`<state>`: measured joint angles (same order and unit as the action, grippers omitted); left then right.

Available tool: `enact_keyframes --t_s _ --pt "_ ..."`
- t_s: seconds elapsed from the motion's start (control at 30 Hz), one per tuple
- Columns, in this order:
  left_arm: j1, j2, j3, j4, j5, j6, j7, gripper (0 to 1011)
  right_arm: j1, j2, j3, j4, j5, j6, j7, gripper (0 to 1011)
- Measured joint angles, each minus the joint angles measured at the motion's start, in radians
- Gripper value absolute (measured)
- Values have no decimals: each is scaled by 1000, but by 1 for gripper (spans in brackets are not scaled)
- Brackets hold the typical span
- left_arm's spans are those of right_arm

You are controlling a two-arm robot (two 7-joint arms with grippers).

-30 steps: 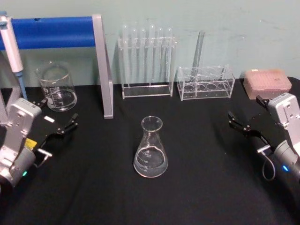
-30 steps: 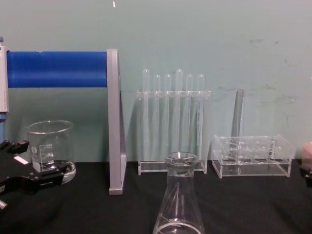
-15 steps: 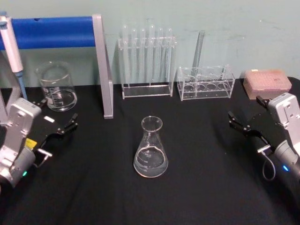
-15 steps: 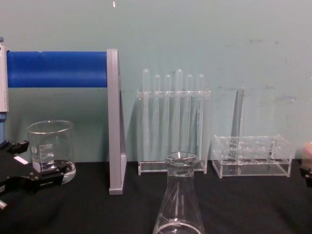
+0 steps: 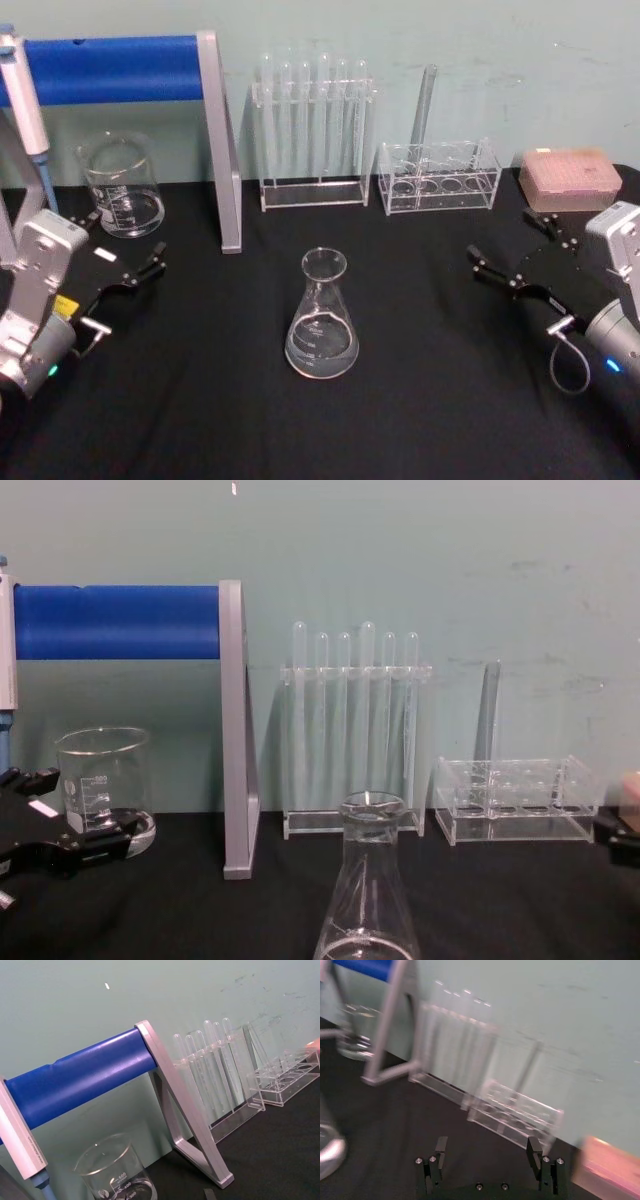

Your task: Grasp the erlenmeyer flask with one hand, shake it three times, then place it back.

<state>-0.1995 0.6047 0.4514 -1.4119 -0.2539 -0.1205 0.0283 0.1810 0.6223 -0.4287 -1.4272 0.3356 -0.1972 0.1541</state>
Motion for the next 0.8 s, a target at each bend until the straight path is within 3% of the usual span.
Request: enact_keyframes --t_s 0.13,0.17,0.33,0.57,0.67,0.8 --pt "0 0 0 0 0 0 0 1001 -14 13 4 -21 72 -19 124 1000" --pt "0 0 0 0 0 0 0 1001 -14 13 4 -21 72 -19 124 1000" --pt "0 0 0 0 0 0 0 1001 -20 21 -7 -37 121 -38 259 1000" --pt "0 0 0 0 0 0 0 1001 1 10 -32 -31 146 -55 382 1000" --pt "0 0 0 0 0 0 0 1001 23 -9 -50 -13 156 -65 453 1000" --pt "0 0 0 0 0 0 0 1001 44 -29 -65 7 159 -67 500 1000"
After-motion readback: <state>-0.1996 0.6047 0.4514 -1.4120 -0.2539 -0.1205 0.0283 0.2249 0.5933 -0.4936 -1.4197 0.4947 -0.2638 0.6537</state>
